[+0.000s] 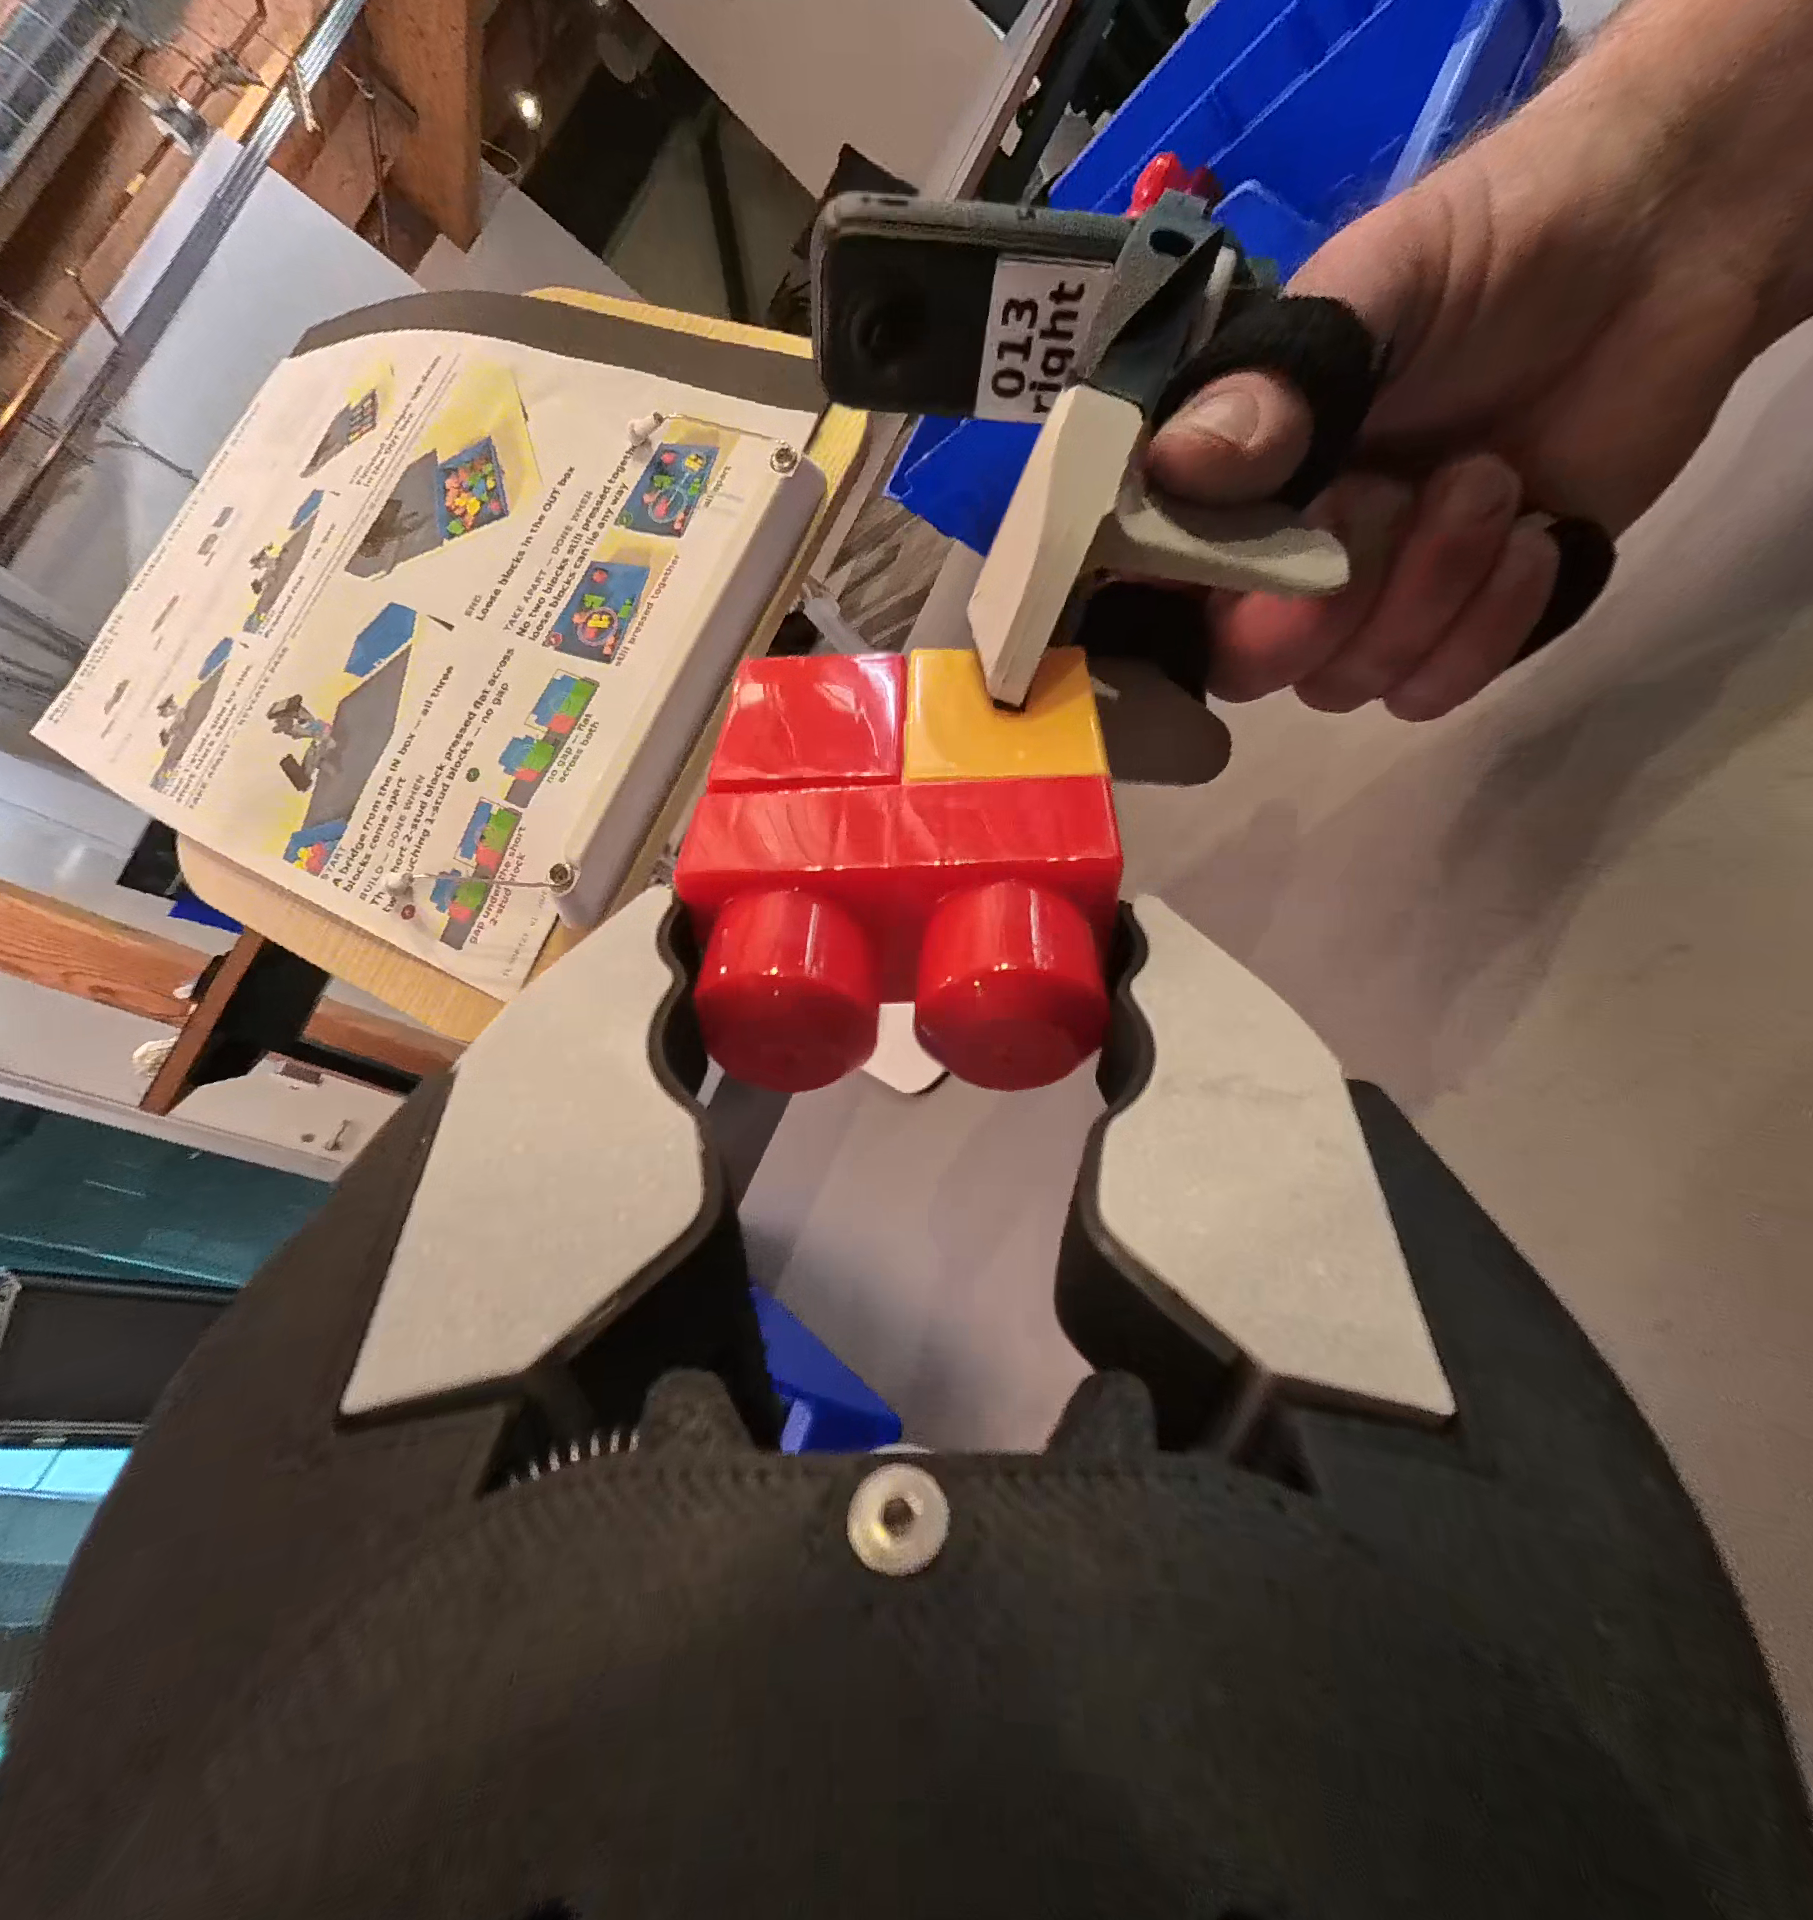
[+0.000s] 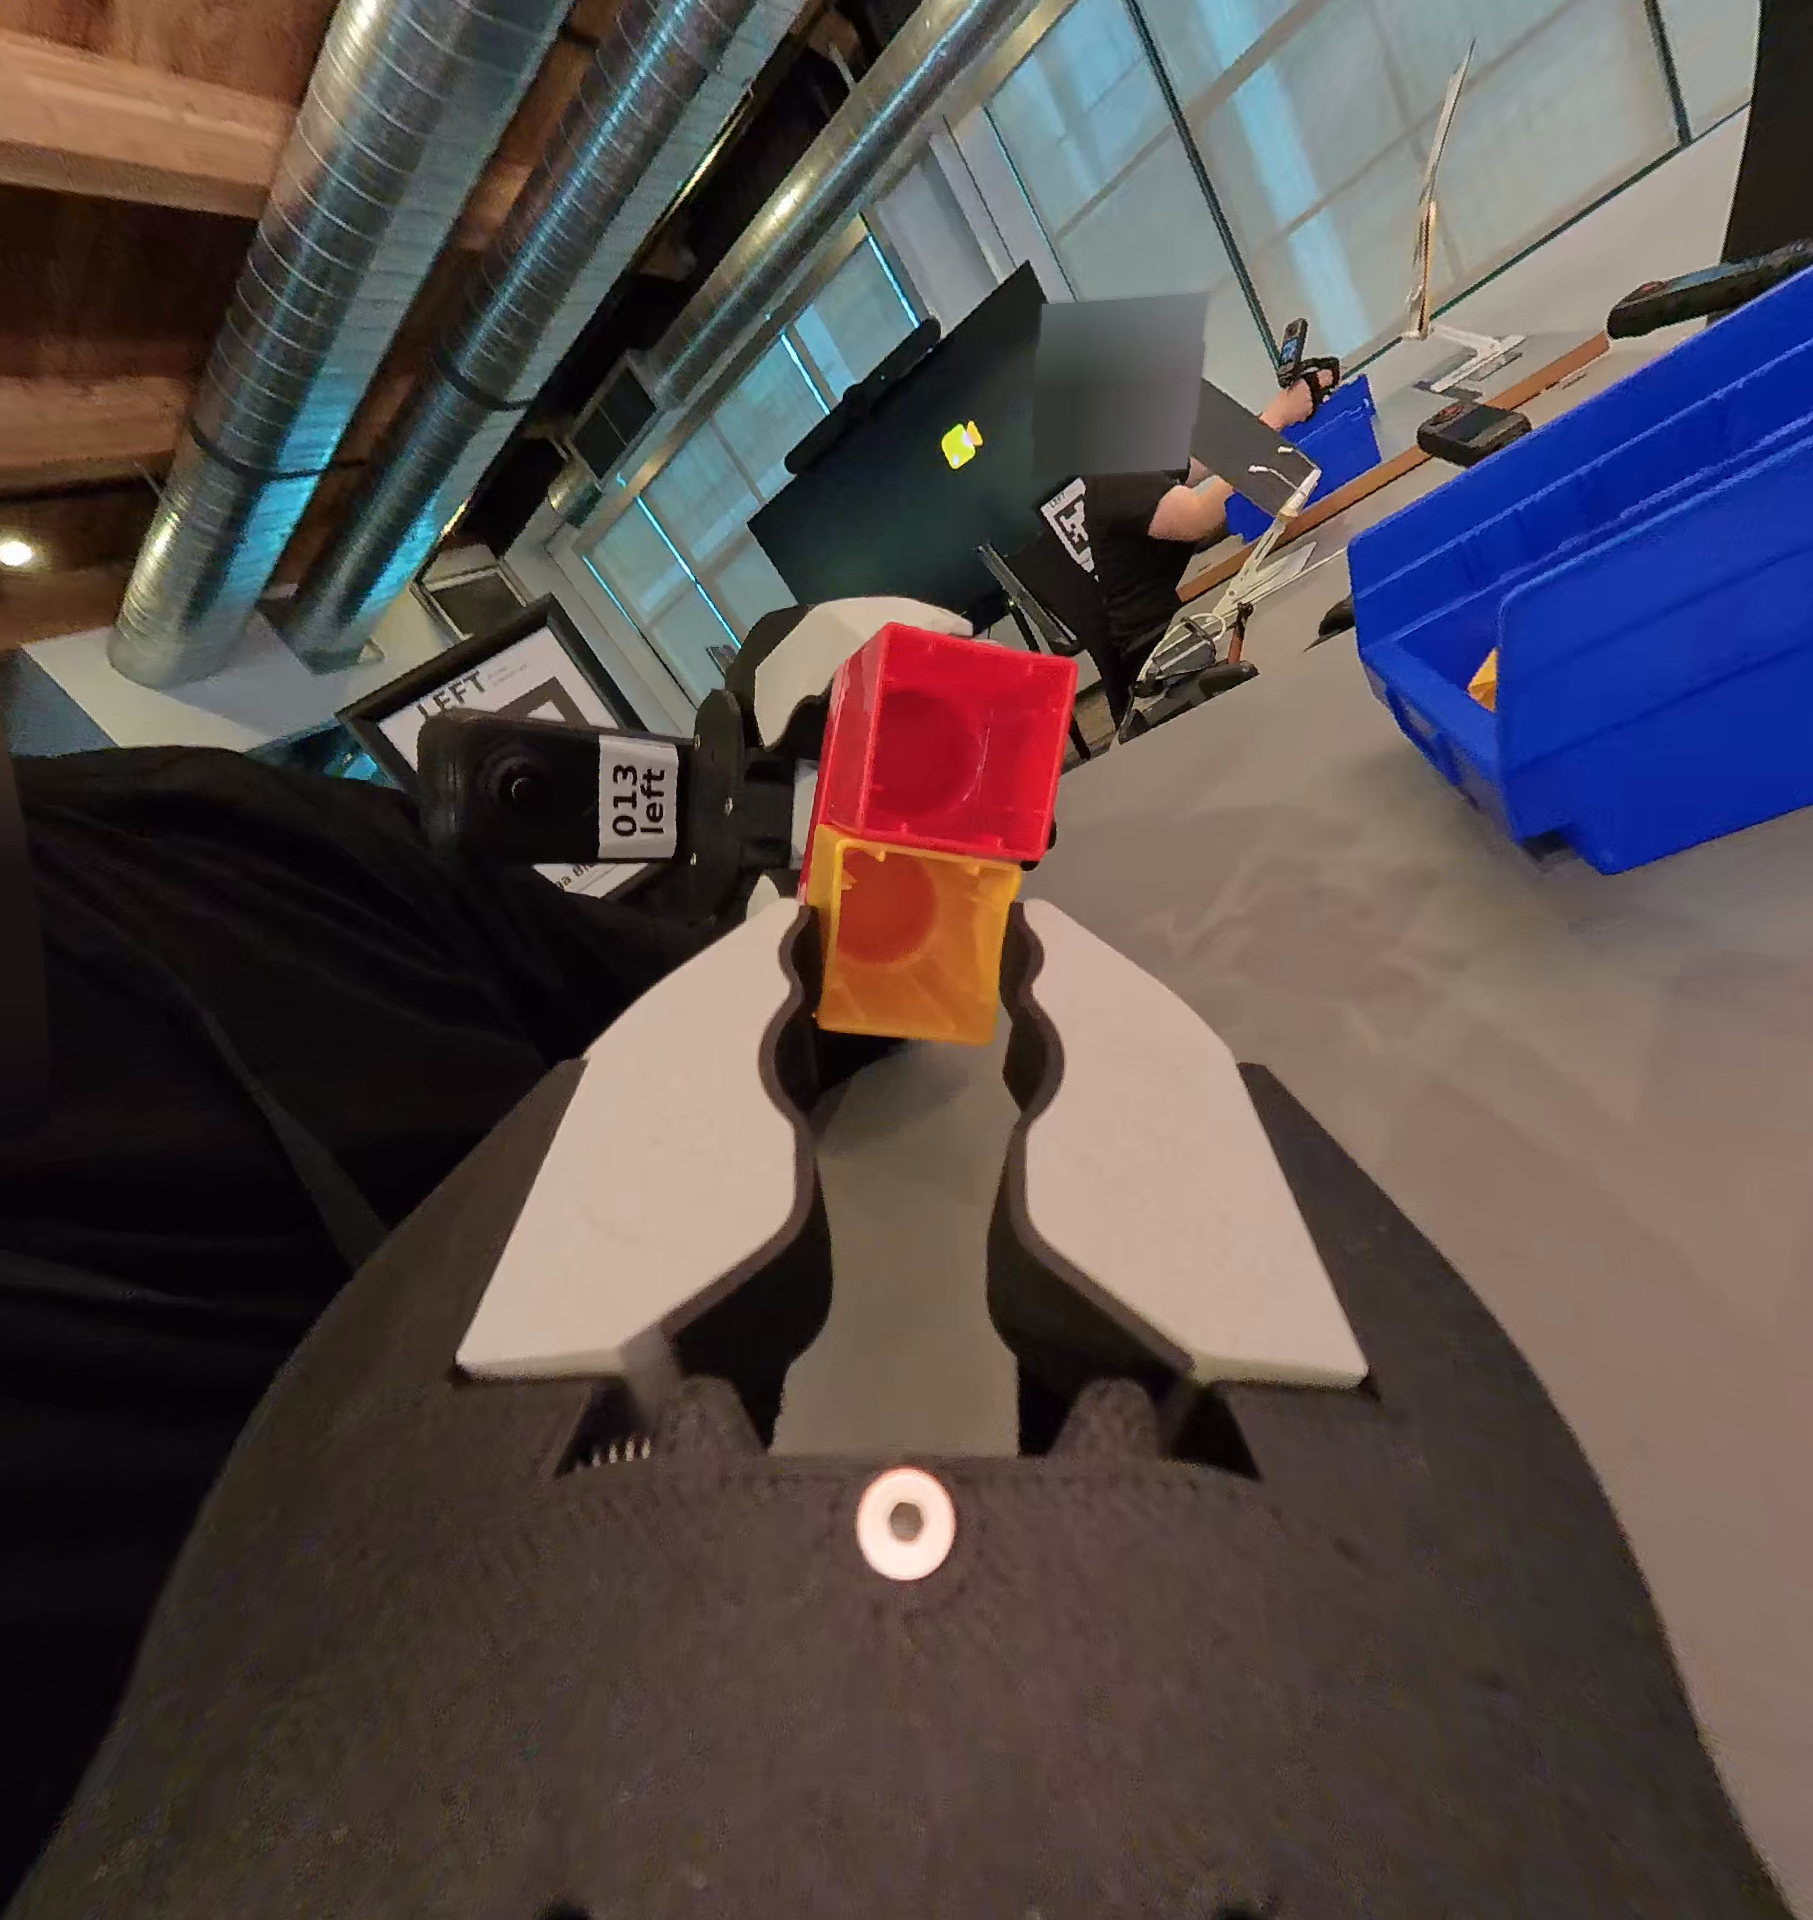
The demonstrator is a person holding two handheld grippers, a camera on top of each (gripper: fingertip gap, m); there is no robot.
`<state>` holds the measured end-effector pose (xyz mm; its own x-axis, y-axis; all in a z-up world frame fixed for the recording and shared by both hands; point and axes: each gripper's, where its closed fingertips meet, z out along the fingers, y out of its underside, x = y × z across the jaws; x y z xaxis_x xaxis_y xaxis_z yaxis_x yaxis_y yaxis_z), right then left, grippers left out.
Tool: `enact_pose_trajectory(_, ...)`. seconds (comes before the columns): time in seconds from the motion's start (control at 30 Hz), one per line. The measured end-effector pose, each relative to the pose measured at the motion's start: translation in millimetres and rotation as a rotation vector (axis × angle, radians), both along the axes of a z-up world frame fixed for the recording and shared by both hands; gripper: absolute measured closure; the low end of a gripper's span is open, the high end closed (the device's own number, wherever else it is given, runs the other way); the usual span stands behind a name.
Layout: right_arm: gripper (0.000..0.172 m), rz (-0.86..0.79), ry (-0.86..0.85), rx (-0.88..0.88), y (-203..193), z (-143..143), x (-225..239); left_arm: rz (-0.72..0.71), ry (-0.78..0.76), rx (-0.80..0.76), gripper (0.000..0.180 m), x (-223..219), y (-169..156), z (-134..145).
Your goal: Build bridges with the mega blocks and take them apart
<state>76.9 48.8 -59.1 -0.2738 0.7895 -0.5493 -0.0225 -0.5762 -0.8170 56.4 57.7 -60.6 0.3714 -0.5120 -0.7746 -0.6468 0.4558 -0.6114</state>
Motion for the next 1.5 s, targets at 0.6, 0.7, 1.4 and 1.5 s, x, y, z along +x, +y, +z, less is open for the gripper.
enact_pose_trajectory(0.6,0.122,0.029,0.039,-0.026,6,2,2,-0.084,-0.015,-0.103,0.106,14,-6,-19)
enact_pose_trajectory(0.7,0.134,0.023,0.063,-0.06,9,0,5,-0.084,0.0,-0.1,0.106,17,-6,-20)
enact_pose_trajectory(1.4,0.121,-0.049,0.003,-0.048,17,-4,-1,-0.114,-0.105,-0.228,0.106,13,2,-24)
enact_pose_trajectory(1.5,0.109,-0.116,0.002,-0.035,33,-6,10,-0.13,-0.22,-0.413,0.106,7,14,-30)
